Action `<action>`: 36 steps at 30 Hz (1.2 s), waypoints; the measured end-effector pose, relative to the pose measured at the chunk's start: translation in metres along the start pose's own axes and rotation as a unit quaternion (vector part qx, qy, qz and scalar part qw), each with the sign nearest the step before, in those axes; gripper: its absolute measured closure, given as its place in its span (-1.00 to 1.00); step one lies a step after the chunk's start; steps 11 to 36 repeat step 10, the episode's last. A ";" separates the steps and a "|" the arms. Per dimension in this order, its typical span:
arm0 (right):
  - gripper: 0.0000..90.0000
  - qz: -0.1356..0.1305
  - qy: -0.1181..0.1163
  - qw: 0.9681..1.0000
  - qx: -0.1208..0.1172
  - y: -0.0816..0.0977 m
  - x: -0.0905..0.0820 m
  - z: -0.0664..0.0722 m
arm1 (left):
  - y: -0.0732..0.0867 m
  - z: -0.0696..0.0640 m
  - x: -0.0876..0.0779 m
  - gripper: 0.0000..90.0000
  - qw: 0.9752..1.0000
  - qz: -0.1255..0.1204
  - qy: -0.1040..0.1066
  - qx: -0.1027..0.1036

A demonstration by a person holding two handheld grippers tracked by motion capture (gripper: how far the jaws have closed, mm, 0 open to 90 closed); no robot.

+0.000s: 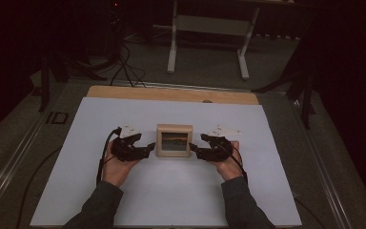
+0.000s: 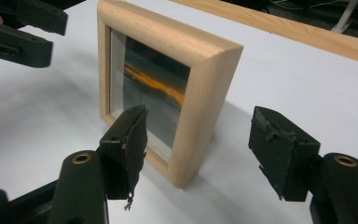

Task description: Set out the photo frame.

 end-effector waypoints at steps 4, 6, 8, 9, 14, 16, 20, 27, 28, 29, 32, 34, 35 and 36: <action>-0.19 0.002 0.002 1.000 0.003 0.005 -0.006 -0.001 | 0.007 0.003 -0.008 -0.28 1.000 0.004 -0.004 0.003; -0.19 0.004 0.003 1.000 0.004 0.009 -0.010 -0.002 | 0.011 0.006 -0.011 -0.28 1.000 0.009 -0.008 0.004; -0.19 0.006 0.006 1.000 0.005 0.012 -0.014 -0.004 | 0.016 0.010 -0.016 -0.28 1.000 0.011 -0.012 0.000; -0.19 0.006 0.008 1.000 0.006 0.014 -0.017 -0.005 | 0.018 0.012 -0.018 -0.28 1.000 0.013 -0.015 -0.001; -0.20 0.008 0.011 1.000 0.007 0.016 -0.020 -0.007 | 0.020 0.014 -0.020 -0.28 1.000 0.015 -0.018 -0.004; -0.20 0.008 0.011 1.000 0.007 0.016 -0.020 -0.007 | 0.020 0.014 -0.020 -0.28 1.000 0.015 -0.018 -0.004; -0.20 0.008 0.011 1.000 0.007 0.016 -0.020 -0.007 | 0.020 0.014 -0.020 -0.28 1.000 0.015 -0.018 -0.004; -0.20 0.008 0.011 1.000 0.007 0.016 -0.020 -0.007 | 0.020 0.014 -0.020 -0.28 1.000 0.015 -0.018 -0.004; -0.20 0.008 0.011 1.000 0.007 0.016 -0.020 -0.007 | 0.020 0.014 -0.020 -0.28 1.000 0.015 -0.018 -0.004; -0.20 0.008 0.011 1.000 0.007 0.016 -0.020 -0.007 | 0.020 0.014 -0.020 -0.28 1.000 0.015 -0.018 -0.004; -0.20 0.008 0.011 1.000 0.007 0.016 -0.020 -0.007 | 0.020 0.014 -0.020 -0.28 1.000 0.015 -0.018 -0.004; -0.20 0.008 0.011 1.000 0.007 0.016 -0.020 -0.007 | 0.020 0.014 -0.020 -0.28 1.000 0.015 -0.018 -0.004; -0.20 0.008 0.011 1.000 0.007 0.016 -0.020 -0.007 | 0.020 0.014 -0.020 -0.28 1.000 0.015 -0.018 -0.004; -0.20 0.008 0.011 1.000 0.007 0.016 -0.020 -0.007 | 0.020 0.014 -0.020 -0.28 1.000 0.015 -0.018 -0.004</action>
Point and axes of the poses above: each handheld gripper's, and its own axes: x roughly forward along the jaws, y roughly out of its underside, z roughly to its left, the point moved 5 cm from there along x, roughly forward along the jaws, and after that the axes turned 13 degrees about -z, right-handed, at the moved point
